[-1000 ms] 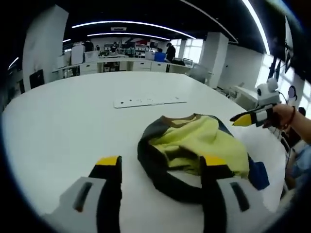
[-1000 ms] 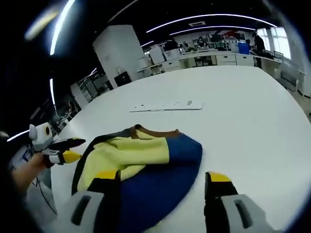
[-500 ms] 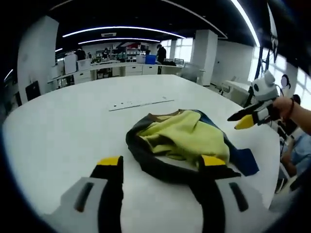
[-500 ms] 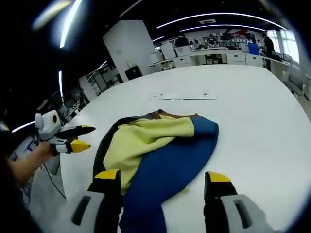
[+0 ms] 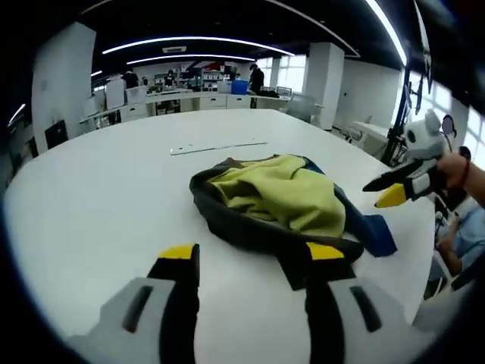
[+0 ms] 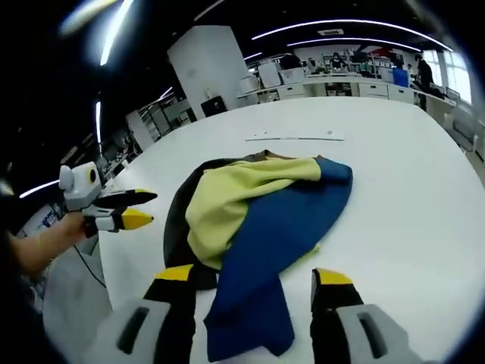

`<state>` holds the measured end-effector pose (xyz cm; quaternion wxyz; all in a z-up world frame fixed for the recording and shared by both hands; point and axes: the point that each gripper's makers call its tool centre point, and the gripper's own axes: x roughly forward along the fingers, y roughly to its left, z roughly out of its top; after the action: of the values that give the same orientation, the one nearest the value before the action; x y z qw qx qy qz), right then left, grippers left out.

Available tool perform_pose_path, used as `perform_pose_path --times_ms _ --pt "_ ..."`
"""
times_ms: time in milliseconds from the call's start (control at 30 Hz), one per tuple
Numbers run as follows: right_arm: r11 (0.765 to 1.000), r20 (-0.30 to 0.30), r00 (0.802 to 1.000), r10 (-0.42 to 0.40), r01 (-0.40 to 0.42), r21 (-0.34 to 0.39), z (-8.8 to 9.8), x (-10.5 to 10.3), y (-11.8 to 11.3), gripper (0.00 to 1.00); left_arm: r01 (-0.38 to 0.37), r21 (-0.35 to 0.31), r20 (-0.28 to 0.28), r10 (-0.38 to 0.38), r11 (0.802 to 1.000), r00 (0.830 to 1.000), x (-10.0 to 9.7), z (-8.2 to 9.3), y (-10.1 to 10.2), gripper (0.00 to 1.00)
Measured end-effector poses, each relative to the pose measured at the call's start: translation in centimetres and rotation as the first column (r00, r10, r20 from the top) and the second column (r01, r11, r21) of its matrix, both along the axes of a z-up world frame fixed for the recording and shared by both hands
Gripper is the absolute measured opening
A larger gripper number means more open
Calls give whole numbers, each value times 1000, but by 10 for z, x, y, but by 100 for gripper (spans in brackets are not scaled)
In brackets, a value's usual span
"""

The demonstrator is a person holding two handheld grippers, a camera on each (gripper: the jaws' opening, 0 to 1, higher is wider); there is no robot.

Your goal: Fold the garment on the visible template until the final outline fits inside the template.

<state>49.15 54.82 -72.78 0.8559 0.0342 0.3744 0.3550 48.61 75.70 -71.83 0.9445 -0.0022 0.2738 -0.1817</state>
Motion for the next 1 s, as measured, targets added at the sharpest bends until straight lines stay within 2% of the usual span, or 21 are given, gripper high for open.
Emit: perform_pose_path --times_ms 67,167,400,533,633,733,900,933,1000 --pt "1000 -6 1000 -3 4 14 -2 -6 3 53 -12 13 -10 12 1000 1000 -3 -6 -1 47" --pt "1000 -13 1000 -13 13 15 -8 -13 6 49 -29 -2 -20 29 1000 999 -8 -12 -7 47" --pt "999 -26 1000 -17 18 29 -23 -26 10 36 -39 -9 -70 38 999 997 -19 -29 -22 37" --pt "999 -28 999 -33 33 31 -28 -30 11 31 -48 6 -76 48 999 996 -21 -37 -25 35" --pt "997 -37 998 -58 59 48 -30 -31 12 27 -58 -33 -63 56 998 996 -20 -37 -31 33" --pt "996 -42 997 -66 68 51 -33 -33 15 23 -54 -22 -89 52 998 995 -22 -43 -35 29" --pt "994 -51 994 -98 101 48 -38 -35 17 13 -34 -5 -101 34 999 994 -24 -51 -45 26" --pt "993 -48 993 -104 106 47 -39 -35 17 10 -30 9 -75 31 1000 997 -21 -49 -45 26" --pt "992 -46 992 -117 119 41 -40 -35 16 6 -24 20 -85 26 1000 996 -21 -51 -46 26"
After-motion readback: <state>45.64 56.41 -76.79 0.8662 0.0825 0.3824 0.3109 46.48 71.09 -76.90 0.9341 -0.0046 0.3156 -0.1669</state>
